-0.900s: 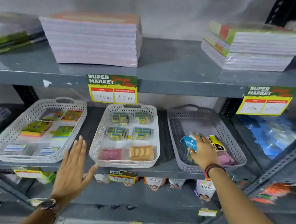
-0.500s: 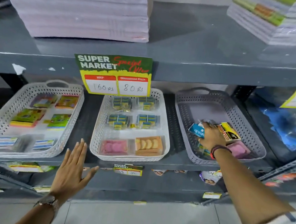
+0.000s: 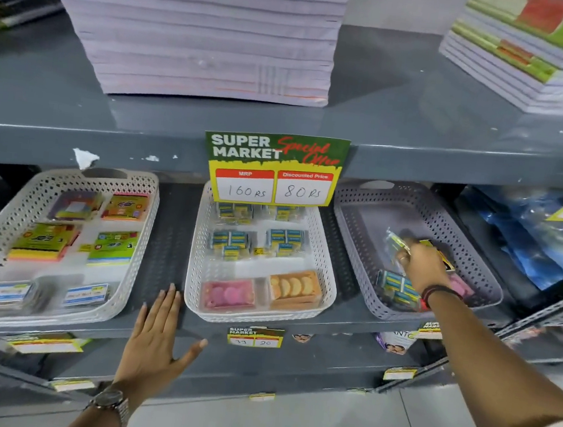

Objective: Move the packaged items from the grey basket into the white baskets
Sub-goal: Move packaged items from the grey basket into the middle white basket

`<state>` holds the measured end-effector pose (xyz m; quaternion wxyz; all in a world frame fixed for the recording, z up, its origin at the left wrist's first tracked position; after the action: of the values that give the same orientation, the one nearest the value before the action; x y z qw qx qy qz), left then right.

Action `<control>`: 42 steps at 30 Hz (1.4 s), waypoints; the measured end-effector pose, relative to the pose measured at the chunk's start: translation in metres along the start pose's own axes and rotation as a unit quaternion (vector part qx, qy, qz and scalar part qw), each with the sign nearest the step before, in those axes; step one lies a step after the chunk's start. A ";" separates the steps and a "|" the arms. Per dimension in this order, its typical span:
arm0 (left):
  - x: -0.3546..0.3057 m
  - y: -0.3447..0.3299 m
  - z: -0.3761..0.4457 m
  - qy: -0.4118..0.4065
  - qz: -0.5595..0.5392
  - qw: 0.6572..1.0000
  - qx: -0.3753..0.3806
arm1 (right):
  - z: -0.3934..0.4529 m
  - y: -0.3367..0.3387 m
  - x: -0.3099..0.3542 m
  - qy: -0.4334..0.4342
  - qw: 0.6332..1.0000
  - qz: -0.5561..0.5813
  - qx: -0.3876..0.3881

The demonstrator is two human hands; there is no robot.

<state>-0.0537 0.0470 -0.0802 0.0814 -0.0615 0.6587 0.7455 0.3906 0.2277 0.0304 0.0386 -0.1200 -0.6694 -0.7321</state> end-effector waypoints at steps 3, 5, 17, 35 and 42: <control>-0.001 0.000 -0.001 -0.002 0.000 1.000 -0.002 | -0.002 0.010 -0.002 -0.103 0.979 0.172 -0.027; -0.002 0.000 -0.001 0.002 -0.002 1.000 -0.003 | -0.005 0.016 0.003 -0.166 0.946 0.279 -0.007; -0.003 0.001 -0.001 0.001 -0.021 1.000 -0.016 | -0.009 0.042 0.086 -0.085 0.884 0.445 0.114; 0.007 -0.006 0.003 -0.006 0.006 1.000 0.019 | 0.039 -0.062 0.199 0.080 0.973 0.145 0.159; 0.007 -0.006 0.002 0.001 0.014 1.000 0.023 | 0.031 -0.061 0.197 0.145 0.985 0.090 0.013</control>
<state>-0.0594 0.0501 -0.0868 0.0712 -0.0510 0.6763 0.7314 0.1899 0.2848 0.0181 0.2028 -0.0720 -0.6528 -0.7263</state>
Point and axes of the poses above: each hand's wrist, its own z-axis towards the middle knuckle, its own y-axis out of the back of the hand, x = y × z, the point moved 2 cm from there along z, towards the middle knuckle, and after that the axes turned 4 degrees about -x, right-handed, at the moved point
